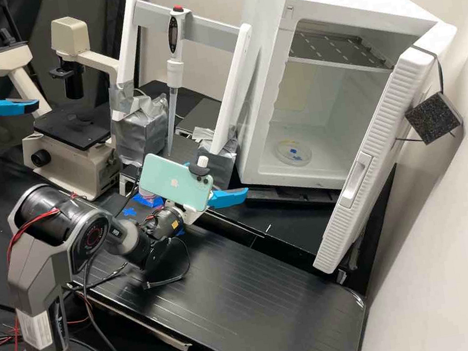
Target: Move the petri dish to the microscope
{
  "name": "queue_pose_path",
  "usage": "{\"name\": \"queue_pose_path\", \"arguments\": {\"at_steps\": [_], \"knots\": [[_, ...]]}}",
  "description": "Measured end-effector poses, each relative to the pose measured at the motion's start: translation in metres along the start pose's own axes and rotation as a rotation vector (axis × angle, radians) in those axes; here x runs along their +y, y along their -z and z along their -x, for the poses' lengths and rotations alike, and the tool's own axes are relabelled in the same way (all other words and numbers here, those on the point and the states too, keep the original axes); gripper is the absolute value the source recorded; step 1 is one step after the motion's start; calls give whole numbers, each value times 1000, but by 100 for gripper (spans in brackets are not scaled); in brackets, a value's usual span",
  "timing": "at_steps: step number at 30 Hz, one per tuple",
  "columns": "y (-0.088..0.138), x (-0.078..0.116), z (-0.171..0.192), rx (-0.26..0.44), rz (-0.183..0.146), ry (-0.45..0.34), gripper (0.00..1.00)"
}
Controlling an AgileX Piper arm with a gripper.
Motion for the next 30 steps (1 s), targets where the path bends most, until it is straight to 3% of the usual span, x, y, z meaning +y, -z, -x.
{"name": "queue_pose_path", "arguments": {"at_steps": [9, 15, 22, 30], "knots": [[0, 1, 0, 1, 0, -3, 100], [-20, 13, 11, 30, -12, -34, 100], [-56, 55, 30, 47, -50, -167, 100], [-90, 104, 15, 30, -57, -267, 100]]}}
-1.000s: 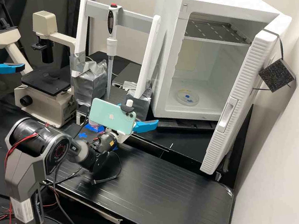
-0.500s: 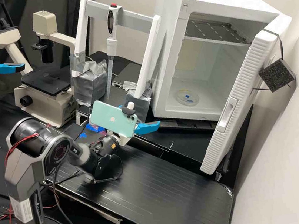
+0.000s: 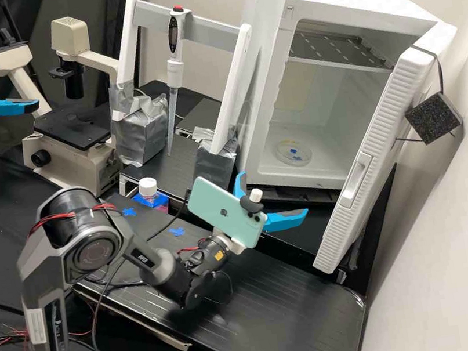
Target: Move the petri dish to the microscope
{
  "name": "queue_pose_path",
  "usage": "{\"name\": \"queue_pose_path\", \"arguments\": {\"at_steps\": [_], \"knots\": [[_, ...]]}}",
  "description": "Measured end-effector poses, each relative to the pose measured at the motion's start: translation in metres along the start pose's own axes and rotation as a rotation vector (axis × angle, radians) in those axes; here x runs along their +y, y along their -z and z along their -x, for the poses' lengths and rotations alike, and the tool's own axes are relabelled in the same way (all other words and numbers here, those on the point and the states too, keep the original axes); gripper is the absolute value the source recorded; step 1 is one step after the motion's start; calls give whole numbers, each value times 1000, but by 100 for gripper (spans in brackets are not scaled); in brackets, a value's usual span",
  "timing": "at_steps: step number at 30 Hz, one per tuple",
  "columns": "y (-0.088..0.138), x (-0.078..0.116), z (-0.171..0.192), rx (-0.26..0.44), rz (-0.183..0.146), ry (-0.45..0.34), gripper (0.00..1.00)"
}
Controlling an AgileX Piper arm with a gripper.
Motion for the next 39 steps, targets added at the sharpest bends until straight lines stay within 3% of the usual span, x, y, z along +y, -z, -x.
{"name": "queue_pose_path", "arguments": {"at_steps": [7, 12, 18, 26, 39], "knots": [[-9, 22, -46, 95, -54, 1, 100], [-12, 29, -83, 166, -53, 67, 100], [-17, 23, -122, 184, 4, 126, 100], [-15, 18, -159, 189, 66, 148, 100], [12, 3, -183, 236, 89, 169, 100]]}}
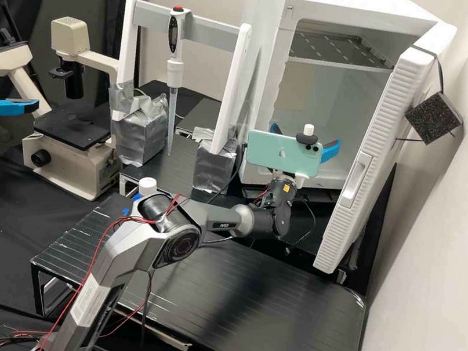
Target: Move the petri dish to the microscope
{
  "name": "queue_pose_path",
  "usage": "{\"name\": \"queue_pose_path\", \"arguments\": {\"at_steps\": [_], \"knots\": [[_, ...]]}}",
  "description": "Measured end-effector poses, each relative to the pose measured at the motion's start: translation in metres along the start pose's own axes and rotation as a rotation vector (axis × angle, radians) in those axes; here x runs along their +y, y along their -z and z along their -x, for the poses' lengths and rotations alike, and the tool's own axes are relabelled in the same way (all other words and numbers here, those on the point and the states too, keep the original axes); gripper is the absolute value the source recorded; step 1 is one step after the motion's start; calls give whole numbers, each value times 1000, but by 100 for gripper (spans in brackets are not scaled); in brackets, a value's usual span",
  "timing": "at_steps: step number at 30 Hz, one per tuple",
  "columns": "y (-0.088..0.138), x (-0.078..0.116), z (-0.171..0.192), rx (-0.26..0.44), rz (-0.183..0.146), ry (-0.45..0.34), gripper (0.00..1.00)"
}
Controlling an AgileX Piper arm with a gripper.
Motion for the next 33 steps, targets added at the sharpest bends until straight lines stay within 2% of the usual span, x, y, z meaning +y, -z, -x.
{"name": "queue_pose_path", "arguments": {"at_steps": [6, 17, 30, 31, 33], "knots": [[7, -13, -9, 23, 8, 38, 100], [-18, -48, -16, -65, 18, 150, 100], [-25, -52, -20, -70, 18, 151, 100], [-25, -52, -20, -71, 18, 151, 0], [-26, -51, -19, -72, 18, 150, 0]]}}
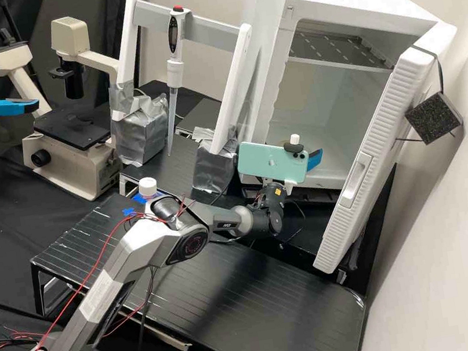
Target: Move the petri dish to the microscope
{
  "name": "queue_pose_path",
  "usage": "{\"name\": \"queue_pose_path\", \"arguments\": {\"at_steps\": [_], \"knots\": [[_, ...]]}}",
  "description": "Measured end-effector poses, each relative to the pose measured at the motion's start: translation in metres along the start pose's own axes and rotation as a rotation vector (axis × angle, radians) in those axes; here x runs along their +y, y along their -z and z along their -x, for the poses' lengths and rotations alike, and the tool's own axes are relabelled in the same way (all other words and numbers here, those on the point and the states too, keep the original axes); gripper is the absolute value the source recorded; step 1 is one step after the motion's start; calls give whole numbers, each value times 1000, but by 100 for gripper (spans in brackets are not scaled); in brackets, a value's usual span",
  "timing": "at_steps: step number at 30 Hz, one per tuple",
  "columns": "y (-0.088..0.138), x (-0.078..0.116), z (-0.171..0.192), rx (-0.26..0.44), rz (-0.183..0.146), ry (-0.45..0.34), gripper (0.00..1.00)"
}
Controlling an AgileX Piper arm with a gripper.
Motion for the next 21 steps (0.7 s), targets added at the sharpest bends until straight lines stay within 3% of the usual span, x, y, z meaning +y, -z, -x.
{"name": "queue_pose_path", "arguments": {"at_steps": [21], "knots": [[-1, 4, -1, -19, 7, -5, 0]]}}
